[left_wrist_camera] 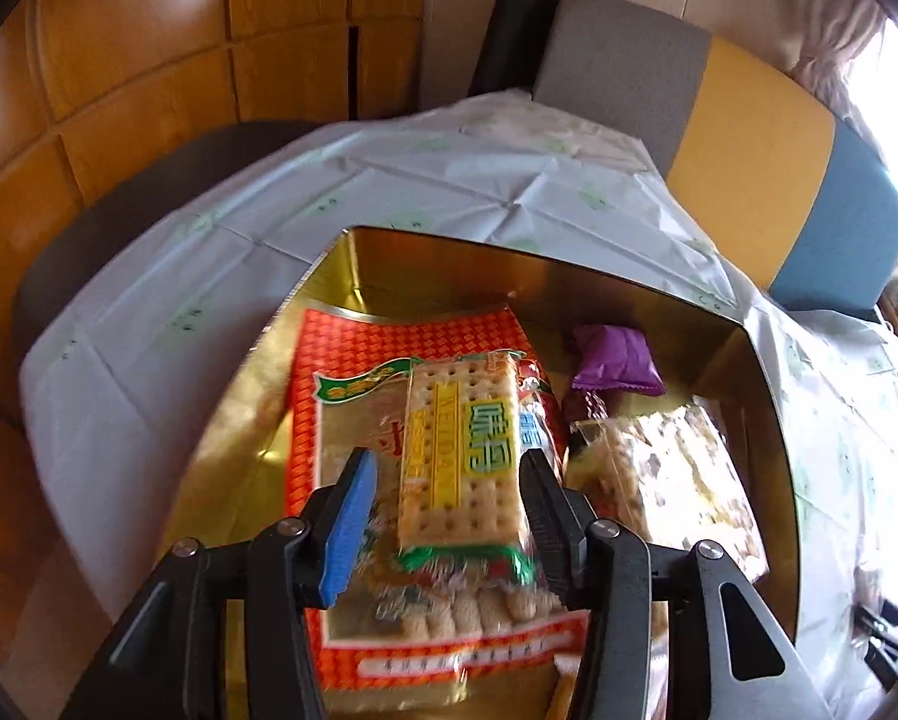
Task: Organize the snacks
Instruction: 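Lower the cracker packet onto the red bag in the tray and open the left tool, then carry the white sachet into the gold tray and open the right tool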
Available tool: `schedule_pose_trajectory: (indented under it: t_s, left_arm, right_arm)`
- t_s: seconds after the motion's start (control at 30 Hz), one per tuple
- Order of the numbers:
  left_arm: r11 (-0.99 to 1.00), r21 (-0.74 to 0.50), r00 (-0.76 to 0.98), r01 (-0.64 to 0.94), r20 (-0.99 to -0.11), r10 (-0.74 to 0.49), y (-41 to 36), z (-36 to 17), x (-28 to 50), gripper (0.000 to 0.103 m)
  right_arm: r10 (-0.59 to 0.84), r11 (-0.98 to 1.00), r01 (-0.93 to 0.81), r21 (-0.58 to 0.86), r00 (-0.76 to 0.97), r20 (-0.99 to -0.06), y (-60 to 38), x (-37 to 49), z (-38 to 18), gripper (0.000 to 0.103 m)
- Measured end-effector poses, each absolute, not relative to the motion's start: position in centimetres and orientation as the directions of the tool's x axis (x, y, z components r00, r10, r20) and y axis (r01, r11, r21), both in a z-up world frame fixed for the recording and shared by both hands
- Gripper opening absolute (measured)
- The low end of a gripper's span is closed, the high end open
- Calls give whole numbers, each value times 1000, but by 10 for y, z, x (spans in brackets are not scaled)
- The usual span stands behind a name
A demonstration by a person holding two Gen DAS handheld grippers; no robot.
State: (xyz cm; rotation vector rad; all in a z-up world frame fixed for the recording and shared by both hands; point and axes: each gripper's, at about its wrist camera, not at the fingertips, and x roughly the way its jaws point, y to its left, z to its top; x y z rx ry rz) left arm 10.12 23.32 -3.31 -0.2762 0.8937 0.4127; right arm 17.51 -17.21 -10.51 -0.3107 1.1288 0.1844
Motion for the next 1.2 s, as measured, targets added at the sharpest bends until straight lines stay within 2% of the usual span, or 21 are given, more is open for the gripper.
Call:
schedule_pose_trajectory:
  t_s: [0.53, 1.0, 1.2]
  left_arm:
    - [895, -53, 587, -444, -771, 246, 215, -11, 22, 50]
    - [890, -50, 558, -454, -794, 240, 219, -26, -24, 50]
    - [877, -71, 555, -475, -798, 236, 230, -30, -31, 50]
  right_arm:
    - [-35, 937, -299, -182, 436, -899, -165, 168, -101, 36]
    - [9, 964, -249, -94, 384, -923, -179, 177, -101, 35]
    - [-44, 961, -243, -134, 343, -938, -169, 181, -95, 33]
